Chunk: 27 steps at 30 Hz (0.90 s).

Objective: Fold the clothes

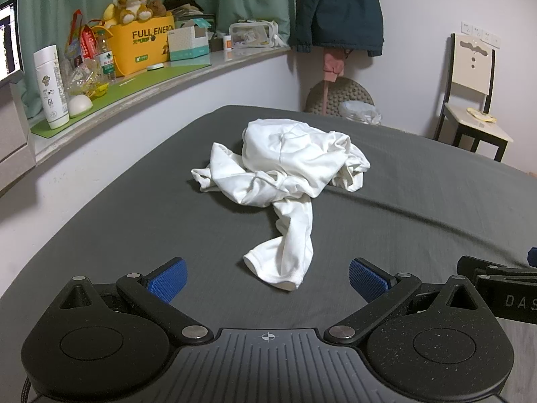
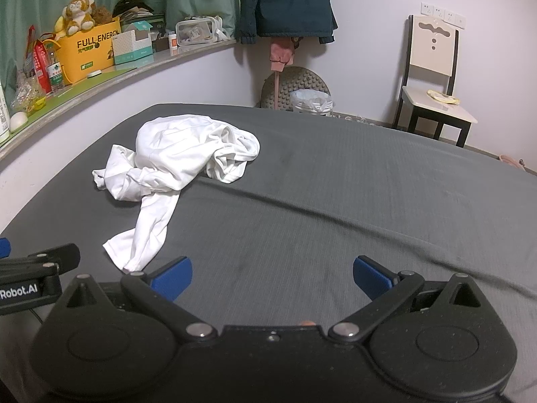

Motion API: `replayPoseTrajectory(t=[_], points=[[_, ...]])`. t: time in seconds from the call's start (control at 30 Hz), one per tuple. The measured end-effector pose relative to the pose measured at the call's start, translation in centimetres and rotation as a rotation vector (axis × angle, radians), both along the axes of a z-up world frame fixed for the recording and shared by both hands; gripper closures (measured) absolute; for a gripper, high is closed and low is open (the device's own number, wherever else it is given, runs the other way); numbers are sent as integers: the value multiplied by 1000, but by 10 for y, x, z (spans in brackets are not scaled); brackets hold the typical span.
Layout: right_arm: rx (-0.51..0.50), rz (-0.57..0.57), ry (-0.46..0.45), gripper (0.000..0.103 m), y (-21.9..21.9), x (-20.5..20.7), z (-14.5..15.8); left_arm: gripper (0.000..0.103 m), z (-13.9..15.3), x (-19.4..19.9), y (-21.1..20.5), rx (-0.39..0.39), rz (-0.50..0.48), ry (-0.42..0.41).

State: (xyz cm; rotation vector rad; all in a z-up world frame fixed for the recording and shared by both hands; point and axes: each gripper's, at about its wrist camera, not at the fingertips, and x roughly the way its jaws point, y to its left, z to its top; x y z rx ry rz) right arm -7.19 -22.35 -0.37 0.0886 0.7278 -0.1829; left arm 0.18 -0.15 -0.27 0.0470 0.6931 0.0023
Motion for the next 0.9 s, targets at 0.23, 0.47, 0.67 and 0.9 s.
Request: replayPoseTrajectory(t=[0.23,0.47,0.67,0.9], points=[[-1,-2,-2,0,1,0,-1,0,0,0,0,-2,-1,0],[3,-4,1,0,0,-1,-1,0,1,0,0,0,-3,1],[8,-5,3,0,-2,-1,-1,0,0,1,0,0,-7,6],[33,7,-3,0,-6,-1,-1,0,0,6,0,1,-13,24]])
